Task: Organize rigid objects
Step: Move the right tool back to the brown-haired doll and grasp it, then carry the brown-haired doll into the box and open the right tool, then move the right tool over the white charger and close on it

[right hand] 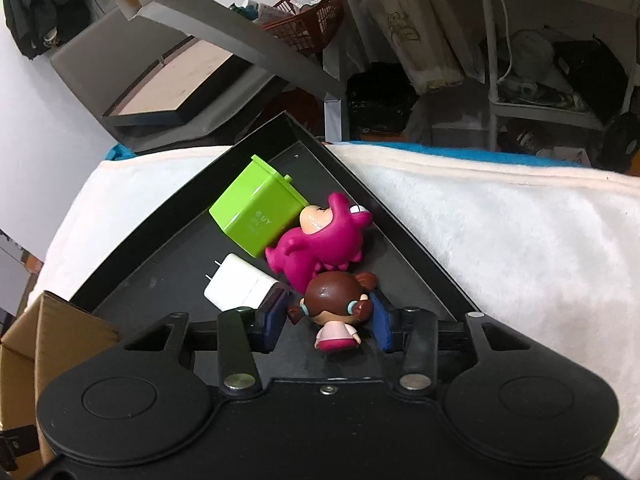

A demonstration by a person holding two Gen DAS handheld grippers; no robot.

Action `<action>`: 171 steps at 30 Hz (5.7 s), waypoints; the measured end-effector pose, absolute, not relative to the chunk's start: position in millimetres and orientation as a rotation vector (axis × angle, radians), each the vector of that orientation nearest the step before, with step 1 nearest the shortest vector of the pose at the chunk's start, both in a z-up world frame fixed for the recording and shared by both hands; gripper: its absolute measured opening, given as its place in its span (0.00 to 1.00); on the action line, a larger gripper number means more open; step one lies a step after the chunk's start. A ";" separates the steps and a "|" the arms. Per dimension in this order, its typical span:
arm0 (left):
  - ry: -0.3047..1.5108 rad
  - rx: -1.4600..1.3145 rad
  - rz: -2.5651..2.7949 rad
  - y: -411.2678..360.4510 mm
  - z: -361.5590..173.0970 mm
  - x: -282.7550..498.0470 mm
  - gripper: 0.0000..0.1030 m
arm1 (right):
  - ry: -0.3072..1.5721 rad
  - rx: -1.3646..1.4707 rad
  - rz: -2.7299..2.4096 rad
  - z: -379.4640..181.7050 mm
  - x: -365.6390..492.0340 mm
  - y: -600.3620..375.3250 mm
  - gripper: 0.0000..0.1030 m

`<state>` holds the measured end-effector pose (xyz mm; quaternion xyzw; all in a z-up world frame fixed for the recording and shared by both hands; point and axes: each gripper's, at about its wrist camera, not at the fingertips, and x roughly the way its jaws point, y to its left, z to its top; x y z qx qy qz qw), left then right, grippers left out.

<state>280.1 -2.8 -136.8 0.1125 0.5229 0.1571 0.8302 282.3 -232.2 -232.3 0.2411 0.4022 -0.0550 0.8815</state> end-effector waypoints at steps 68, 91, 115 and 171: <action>1.114 -0.285 0.093 139.1 -162.1 235.2 0.16 | 0.678 0.112 0.467 -152.0 244.1 -31.3 0.45; 1.080 -0.223 0.150 131.1 -145.3 228.1 0.20 | 0.645 0.149 0.411 -140.6 232.3 -42.7 0.53; 1.047 0.011 0.305 68.2 -124.9 243.4 0.63 | 0.632 0.366 0.188 -160.8 251.5 -131.3 0.61; 1.023 0.242 0.378 19.0 -114.7 281.7 0.64 | 0.798 0.033 0.099 -231.0 292.1 -149.4 0.35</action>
